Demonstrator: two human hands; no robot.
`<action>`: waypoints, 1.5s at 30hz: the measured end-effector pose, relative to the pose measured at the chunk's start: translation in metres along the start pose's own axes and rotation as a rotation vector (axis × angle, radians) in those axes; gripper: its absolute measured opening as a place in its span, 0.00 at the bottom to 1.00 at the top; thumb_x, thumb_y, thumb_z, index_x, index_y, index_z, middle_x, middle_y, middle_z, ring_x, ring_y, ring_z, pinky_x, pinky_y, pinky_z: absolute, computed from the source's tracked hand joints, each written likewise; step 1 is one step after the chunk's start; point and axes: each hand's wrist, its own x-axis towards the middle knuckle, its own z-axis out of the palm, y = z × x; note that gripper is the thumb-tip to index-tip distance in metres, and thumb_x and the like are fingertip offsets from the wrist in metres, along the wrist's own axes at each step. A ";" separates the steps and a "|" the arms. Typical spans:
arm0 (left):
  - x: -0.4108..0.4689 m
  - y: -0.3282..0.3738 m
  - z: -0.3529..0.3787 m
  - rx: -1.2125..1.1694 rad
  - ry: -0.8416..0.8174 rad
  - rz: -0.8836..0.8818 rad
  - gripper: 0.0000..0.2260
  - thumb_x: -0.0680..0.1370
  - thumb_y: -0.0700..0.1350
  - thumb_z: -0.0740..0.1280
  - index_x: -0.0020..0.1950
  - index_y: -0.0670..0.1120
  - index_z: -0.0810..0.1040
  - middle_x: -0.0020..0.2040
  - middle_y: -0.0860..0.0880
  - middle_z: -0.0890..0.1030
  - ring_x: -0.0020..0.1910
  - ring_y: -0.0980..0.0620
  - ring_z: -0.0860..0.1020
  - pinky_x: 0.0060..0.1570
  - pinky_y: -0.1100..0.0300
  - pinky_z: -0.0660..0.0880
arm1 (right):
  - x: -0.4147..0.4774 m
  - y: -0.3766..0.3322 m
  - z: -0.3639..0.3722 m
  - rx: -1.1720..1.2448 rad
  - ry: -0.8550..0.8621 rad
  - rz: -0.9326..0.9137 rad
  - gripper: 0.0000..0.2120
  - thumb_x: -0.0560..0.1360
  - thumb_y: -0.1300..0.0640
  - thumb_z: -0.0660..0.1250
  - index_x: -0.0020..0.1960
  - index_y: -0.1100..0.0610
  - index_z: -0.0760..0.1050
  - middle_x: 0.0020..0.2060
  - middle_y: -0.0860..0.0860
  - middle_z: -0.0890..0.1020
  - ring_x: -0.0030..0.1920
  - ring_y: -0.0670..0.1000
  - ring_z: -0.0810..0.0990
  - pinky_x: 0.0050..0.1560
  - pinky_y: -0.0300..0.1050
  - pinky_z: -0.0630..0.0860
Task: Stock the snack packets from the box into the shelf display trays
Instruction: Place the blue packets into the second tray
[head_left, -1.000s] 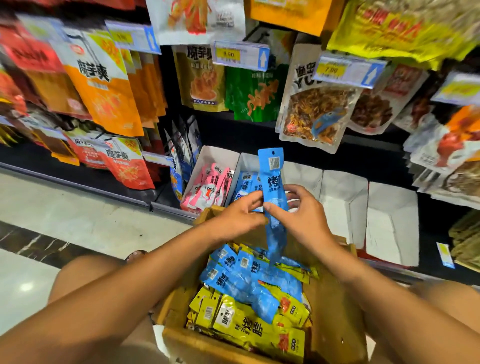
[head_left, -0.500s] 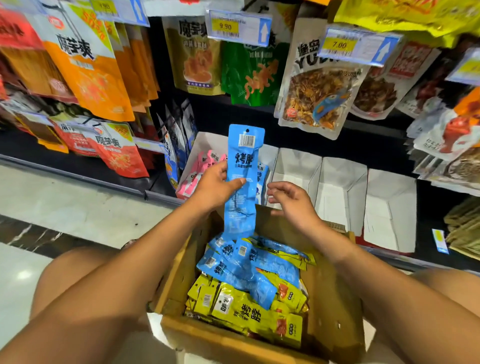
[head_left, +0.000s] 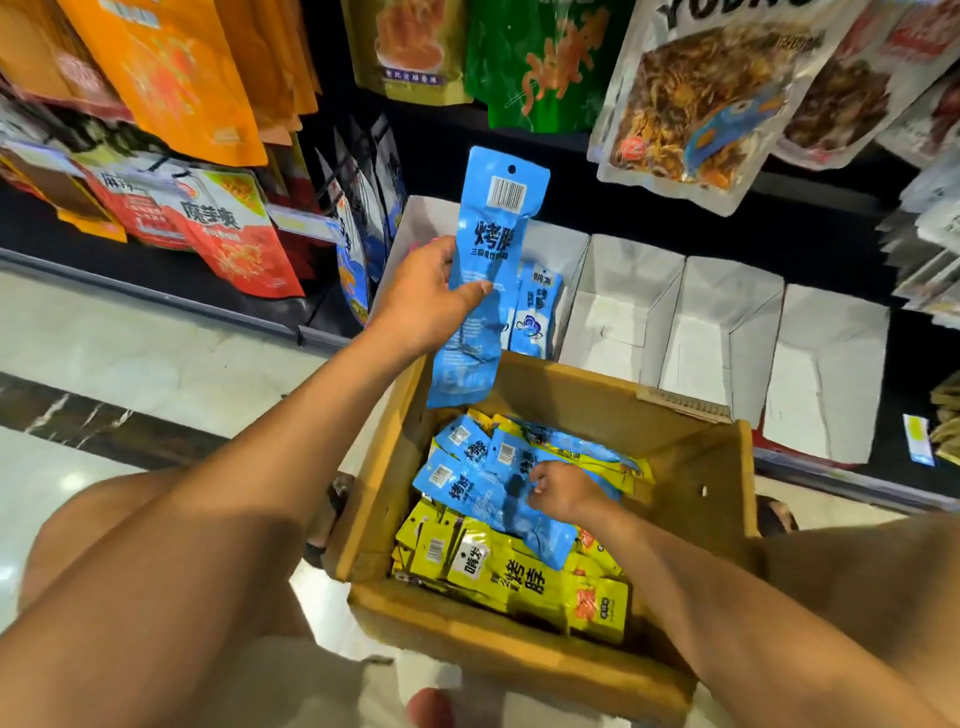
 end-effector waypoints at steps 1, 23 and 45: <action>0.000 -0.001 -0.001 0.006 0.001 0.001 0.17 0.80 0.42 0.72 0.68 0.45 0.78 0.62 0.50 0.84 0.59 0.51 0.83 0.60 0.45 0.80 | 0.000 0.001 0.012 -0.066 -0.020 0.015 0.18 0.74 0.49 0.70 0.60 0.56 0.77 0.57 0.55 0.80 0.58 0.56 0.79 0.55 0.50 0.77; -0.012 -0.002 -0.014 0.068 0.015 -0.048 0.16 0.79 0.46 0.72 0.66 0.50 0.79 0.60 0.53 0.84 0.57 0.50 0.83 0.59 0.45 0.81 | -0.028 0.000 -0.025 -0.038 0.240 -0.026 0.06 0.76 0.47 0.69 0.42 0.45 0.75 0.44 0.46 0.84 0.47 0.51 0.83 0.45 0.46 0.79; -0.013 0.014 -0.001 -0.259 0.132 -0.142 0.12 0.84 0.44 0.65 0.67 0.52 0.74 0.60 0.53 0.82 0.56 0.52 0.82 0.50 0.57 0.78 | -0.107 -0.031 -0.192 0.645 0.506 -0.212 0.07 0.77 0.54 0.72 0.44 0.57 0.78 0.35 0.49 0.82 0.27 0.46 0.74 0.36 0.44 0.70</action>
